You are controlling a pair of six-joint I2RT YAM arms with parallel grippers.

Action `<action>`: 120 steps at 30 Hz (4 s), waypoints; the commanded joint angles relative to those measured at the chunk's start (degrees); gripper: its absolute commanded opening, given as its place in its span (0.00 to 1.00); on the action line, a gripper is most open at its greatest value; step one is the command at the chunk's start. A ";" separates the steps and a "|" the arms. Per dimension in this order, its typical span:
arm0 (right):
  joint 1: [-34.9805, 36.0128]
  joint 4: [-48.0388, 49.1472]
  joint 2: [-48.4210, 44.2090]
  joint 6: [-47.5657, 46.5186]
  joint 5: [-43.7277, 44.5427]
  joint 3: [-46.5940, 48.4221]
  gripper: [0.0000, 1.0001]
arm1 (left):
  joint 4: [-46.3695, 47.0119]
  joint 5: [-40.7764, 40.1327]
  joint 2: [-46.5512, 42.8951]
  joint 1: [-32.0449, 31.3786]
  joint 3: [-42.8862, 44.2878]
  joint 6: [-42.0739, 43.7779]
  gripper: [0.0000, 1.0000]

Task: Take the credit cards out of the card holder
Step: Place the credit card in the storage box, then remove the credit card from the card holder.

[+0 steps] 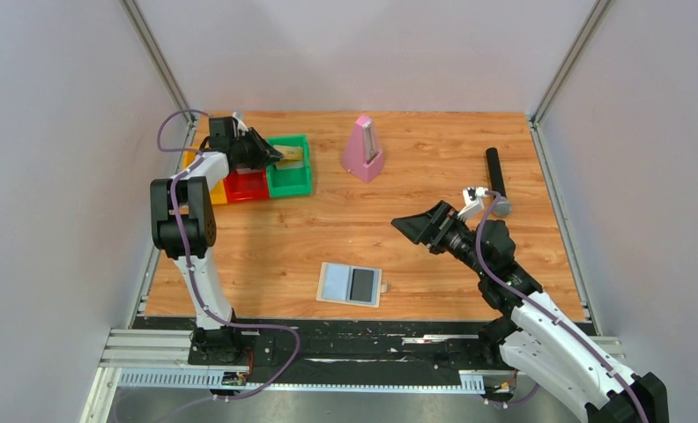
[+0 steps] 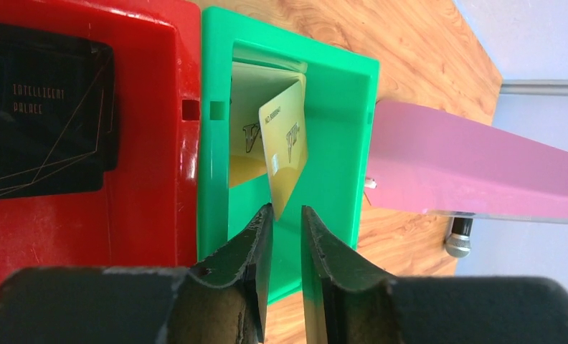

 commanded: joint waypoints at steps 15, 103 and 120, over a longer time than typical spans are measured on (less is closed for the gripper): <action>-1.04 0.72 -0.46 -1.08 0.03 1.74 1.00 | -8.44 -2.46 1.19 0.35 9.41 4.99 0.37; 18.30 -17.39 47.58 3.25 5.80 13.61 0.28 | 12.11 10.83 -27.96 -35.72 -51.31 -2.88 0.33; 18.30 -13.20 47.23 3.70 4.40 11.17 0.27 | 18.90 9.02 -24.10 -38.25 -53.30 -7.11 0.31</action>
